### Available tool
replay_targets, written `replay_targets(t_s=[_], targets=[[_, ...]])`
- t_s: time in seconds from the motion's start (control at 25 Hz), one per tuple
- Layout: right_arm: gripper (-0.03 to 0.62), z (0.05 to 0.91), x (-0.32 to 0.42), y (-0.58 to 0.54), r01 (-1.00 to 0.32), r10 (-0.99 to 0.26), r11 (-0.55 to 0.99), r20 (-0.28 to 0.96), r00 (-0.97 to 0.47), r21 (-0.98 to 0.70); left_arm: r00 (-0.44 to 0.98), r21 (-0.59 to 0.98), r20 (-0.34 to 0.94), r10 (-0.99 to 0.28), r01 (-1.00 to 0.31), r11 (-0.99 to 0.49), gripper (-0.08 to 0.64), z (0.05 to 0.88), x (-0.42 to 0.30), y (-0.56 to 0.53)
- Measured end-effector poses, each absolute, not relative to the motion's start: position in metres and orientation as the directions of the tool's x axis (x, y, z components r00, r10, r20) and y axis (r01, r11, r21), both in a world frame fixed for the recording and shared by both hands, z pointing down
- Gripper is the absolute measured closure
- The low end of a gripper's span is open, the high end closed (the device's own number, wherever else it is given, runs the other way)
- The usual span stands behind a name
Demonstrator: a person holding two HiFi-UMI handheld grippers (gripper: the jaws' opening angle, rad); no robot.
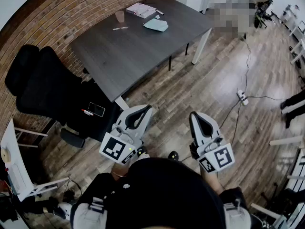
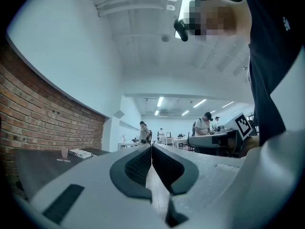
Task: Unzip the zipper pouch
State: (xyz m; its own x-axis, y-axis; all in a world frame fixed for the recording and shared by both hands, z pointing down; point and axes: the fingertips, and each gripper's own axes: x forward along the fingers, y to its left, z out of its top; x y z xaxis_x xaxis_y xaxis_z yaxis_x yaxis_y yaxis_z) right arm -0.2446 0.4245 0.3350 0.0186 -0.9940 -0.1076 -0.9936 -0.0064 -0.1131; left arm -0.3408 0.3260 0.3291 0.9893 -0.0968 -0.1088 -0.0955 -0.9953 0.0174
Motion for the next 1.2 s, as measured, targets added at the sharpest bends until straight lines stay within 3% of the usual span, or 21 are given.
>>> replay_targets(t_s=[0.32, 1.2], targets=[[0.595, 0.342, -0.252, 0.413, -0.995, -0.998, 0.005, -0.068, 0.001, -0.095, 0.989, 0.019, -0.102, -0.104, -0.103, -0.995, 0.554, 0.333, -0.345, 0.322], [0.594, 0.339, -0.253, 0.409, -0.993, -0.995, 0.021, -0.103, -0.009, -0.119, 0.988, 0.009, -0.09, -0.125, -0.124, -0.992, 0.554, 0.335, -0.351, 0.318]])
